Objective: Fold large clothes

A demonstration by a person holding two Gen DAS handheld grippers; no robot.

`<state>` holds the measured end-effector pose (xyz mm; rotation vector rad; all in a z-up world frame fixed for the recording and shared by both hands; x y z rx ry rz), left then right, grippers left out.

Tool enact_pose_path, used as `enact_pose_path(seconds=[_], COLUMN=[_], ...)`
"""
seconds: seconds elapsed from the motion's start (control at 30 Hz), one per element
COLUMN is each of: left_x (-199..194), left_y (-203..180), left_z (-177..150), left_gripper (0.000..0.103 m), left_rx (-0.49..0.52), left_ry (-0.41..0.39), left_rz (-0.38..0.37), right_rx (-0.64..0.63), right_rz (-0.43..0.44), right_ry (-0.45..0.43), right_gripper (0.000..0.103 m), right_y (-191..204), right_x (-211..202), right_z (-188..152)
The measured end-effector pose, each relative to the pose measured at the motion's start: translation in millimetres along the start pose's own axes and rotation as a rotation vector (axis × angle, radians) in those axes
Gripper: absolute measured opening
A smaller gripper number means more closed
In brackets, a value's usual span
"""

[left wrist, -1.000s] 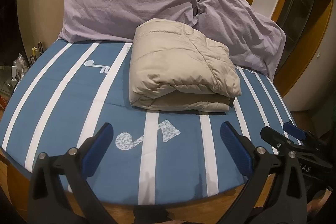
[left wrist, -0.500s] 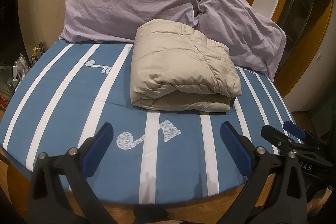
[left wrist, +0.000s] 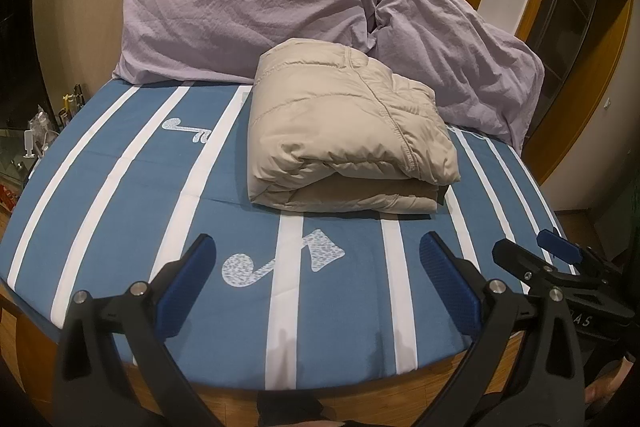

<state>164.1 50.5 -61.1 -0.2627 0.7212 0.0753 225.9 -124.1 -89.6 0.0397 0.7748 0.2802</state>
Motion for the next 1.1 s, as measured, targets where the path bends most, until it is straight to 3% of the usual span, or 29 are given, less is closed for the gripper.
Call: enact_pose_path(seconds=[1.1], left_x=[2.2], left_y=[-0.3], left_z=[-0.4], left_gripper=[0.101], left_rx=[0.003], left_ry=[0.008], left_rz=[0.0], right_rx=[0.002], right_rz=[-0.001], right_ry=[0.009], right_gripper=[0.102], right_y=[-2.5], right_x=[1.1], right_z=[-2.9])
Point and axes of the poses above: each gripper's, at about its wrist camera, not at the fingertips, and x roughly the way its jaws point, y to its left, z to its top, the point moved 9 cm from there along x, roughly the way its jaws point, and after that the axes turned 4 degrees about -y, right-handed, at the moved point
